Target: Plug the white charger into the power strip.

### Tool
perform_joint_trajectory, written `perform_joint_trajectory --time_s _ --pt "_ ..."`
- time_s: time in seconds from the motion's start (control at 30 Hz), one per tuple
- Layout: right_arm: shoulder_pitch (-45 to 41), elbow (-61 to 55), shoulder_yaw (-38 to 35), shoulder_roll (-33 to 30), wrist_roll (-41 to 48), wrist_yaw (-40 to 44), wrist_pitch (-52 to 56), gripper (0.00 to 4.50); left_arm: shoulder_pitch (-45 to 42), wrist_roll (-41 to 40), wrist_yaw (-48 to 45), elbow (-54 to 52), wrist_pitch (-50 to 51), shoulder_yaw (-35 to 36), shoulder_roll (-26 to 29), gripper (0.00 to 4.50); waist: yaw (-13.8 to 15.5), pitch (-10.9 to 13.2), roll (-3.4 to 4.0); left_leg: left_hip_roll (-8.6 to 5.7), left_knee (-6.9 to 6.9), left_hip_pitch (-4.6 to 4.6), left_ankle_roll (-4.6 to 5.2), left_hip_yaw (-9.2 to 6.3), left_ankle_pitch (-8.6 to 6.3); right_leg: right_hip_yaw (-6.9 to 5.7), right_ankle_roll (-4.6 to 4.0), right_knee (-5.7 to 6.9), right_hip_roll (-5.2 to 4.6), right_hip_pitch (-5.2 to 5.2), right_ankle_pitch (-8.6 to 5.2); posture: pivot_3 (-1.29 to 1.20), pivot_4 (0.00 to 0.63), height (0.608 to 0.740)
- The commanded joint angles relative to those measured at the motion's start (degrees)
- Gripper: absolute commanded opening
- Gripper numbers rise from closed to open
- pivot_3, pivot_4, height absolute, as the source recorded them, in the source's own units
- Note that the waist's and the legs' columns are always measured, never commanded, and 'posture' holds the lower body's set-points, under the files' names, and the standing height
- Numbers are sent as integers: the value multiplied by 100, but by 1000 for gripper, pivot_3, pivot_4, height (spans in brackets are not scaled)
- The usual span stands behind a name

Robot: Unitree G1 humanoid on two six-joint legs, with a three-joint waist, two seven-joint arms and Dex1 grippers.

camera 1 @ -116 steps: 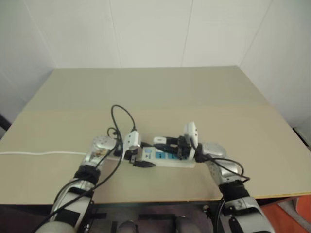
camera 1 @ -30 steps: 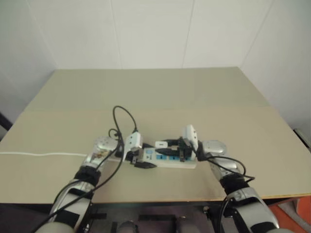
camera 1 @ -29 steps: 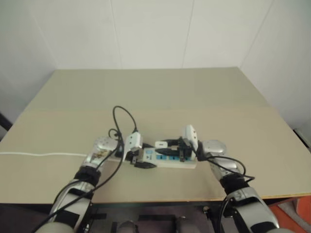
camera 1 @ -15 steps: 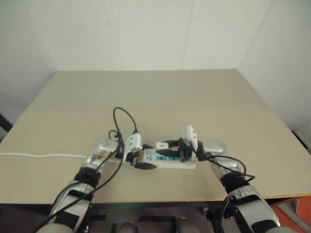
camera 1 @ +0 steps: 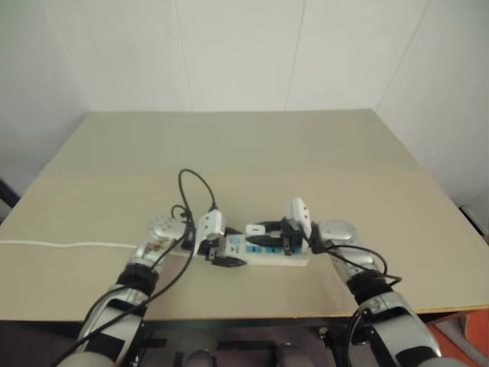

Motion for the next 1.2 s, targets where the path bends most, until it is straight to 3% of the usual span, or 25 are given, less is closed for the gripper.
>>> perform_joint_trajectory --time_s 0.03,0.23,0.37,0.43,0.5,0.73,0.97,1.2 --pt "324 561 -34 -460 -404 37 305 2418 -19 -12 -47 -43 19 152 302 3312 -4 -8 -14 0 0 1 0 1 0 0 0 -1 0 1 0 0 150 740" --pt "293 415 -79 -430 -412 120 358 4474 -39 -30 -24 -26 21 126 258 3312 -99 -26 -42 13 -16 37 1 3 -1 3 -10 3 12 23 -6 0 150 740" --pt "246 178 -188 -463 -294 190 492 4474 -38 -43 -25 -32 40 126 221 3312 -98 -26 -43 13 -30 60 1 6 -1 4 -10 -10 10 46 -8 0 150 740" --pt "228 -26 -274 -520 -218 229 521 4500 -34 -91 -41 -77 123 137 187 4033 -91 -26 -43 12 -33 60 1 6 -1 4 -10 -12 10 46 -8 0 150 740" --pt "221 -233 -364 -581 -167 248 595 4500 -23 -173 -111 -184 242 155 176 4474 -67 -25 -42 11 -35 57 1 6 -1 4 -9 -11 8 42 -9 0 150 740" --pt "196 -1075 -707 -902 138 312 974 4500 300 -709 -416 -1216 842 355 415 4474 -45 -8 -31 6 -27 -6 0 5 -1 2 -9 1 2 -16 -8 0 150 740" --pt "372 -1973 -1382 -1783 606 358 1557 4500 952 -1682 -644 -3004 1980 1028 1482 4474 -48 27 -8 8 -28 -30 0 7 -1 5 -9 6 1 -51 -9 0 150 740" --pt "889 -2216 -2183 -2932 827 587 1755 4500 1175 -1928 -651 -3086 2118 1968 2683 4474 -33 33 -9 7 -31 -30 0 14 -1 5 -7 -3 -1 -50 -11 0 150 740"
